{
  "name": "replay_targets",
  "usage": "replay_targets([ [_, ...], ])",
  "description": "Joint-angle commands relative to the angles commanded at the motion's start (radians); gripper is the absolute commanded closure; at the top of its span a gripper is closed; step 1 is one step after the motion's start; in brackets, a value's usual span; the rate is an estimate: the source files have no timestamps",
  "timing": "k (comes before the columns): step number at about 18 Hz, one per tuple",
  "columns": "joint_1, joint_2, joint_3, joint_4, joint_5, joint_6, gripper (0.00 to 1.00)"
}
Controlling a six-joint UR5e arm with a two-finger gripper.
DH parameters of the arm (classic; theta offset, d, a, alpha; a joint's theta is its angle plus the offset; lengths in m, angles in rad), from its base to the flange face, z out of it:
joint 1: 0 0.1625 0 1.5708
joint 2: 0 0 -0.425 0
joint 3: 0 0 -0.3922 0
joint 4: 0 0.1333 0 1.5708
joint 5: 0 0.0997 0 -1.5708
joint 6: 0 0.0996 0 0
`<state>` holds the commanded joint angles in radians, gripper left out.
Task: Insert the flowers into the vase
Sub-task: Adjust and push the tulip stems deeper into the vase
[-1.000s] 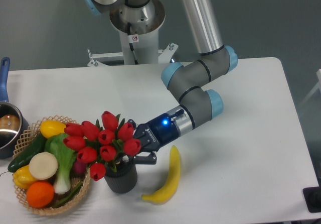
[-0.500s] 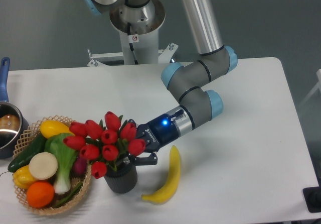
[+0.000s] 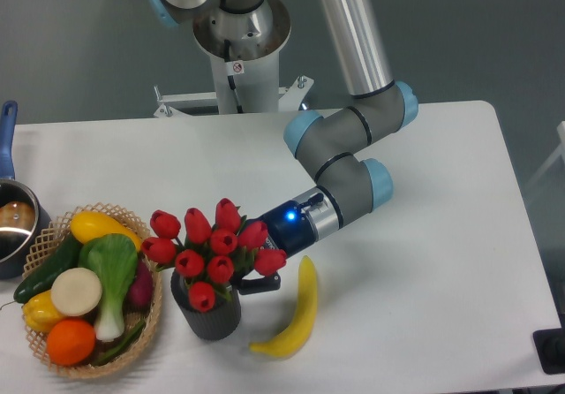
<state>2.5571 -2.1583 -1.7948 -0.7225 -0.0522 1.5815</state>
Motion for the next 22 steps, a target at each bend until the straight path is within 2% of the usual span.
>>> replay_targets([
  [2,0.000,0.000,-0.002,-0.002,0.000,0.008,0.25],
  [3,0.000,0.000,0.000,0.000,0.000,0.008,0.16],
  [10,0.000,0.003,-0.002,-0.002,0.003,0.006,0.09],
  [13,-0.002,0.006,0.000,-0.002,0.014,0.008,0.09],
  [22,-0.006,0.083,0.014,-0.002,0.207,0.002,0.06],
])
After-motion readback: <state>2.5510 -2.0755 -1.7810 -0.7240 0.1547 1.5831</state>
